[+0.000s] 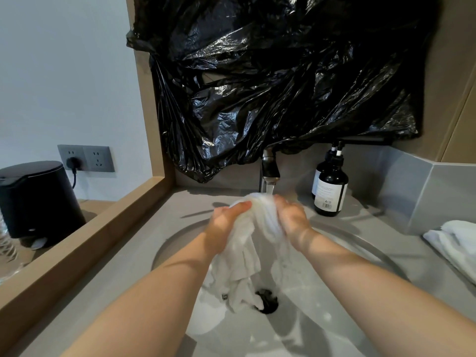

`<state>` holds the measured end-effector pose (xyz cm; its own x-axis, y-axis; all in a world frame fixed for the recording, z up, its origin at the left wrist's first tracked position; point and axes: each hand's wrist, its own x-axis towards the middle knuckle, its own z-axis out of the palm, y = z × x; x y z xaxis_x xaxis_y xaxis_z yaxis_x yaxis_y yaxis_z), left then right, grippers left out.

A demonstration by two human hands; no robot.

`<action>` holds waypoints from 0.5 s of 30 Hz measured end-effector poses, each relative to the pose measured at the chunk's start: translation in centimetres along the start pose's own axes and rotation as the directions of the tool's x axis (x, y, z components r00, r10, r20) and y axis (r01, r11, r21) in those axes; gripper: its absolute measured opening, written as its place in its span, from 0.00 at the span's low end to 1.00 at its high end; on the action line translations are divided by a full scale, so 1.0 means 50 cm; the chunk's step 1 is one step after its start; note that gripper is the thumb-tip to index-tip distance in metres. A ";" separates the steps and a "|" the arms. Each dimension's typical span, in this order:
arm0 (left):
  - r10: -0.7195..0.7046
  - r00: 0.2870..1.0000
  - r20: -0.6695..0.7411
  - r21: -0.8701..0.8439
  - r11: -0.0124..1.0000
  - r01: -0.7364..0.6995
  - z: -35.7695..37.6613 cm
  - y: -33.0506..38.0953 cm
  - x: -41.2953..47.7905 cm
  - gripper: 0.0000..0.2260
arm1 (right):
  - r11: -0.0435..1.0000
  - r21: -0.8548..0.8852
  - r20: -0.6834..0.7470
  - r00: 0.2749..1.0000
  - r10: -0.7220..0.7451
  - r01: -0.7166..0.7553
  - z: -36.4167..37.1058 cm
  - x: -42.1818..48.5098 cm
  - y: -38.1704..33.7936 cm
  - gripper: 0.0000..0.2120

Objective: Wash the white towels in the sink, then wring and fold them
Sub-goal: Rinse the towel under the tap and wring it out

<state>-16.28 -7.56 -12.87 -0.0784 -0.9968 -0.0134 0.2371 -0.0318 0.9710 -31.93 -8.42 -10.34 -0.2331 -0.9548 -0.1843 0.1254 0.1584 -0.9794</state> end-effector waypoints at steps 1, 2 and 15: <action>0.039 0.997 -0.067 -0.045 0.998 -0.042 0.009 -0.001 0.000 0.11 | 0.997 0.048 0.089 0.994 0.059 -0.064 -0.011 -0.005 -0.005 0.18; 0.066 0.989 -0.130 -0.094 0.993 -0.078 0.014 -0.002 0.002 0.12 | 0.985 0.116 0.202 0.974 0.100 -0.126 -0.020 -0.006 -0.009 0.22; 0.002 0.965 -0.261 -0.347 0.933 -0.096 0.049 0.020 0.002 0.43 | 0.919 -0.395 0.780 0.534 0.326 0.015 -0.044 -0.010 0.090 0.42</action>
<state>-18.42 -7.50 -11.33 0.1779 -0.9813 -0.0736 0.5644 0.0404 0.8245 -33.39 -6.68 -14.86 0.6684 -0.6546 -0.3532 -0.2689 0.2301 -0.9353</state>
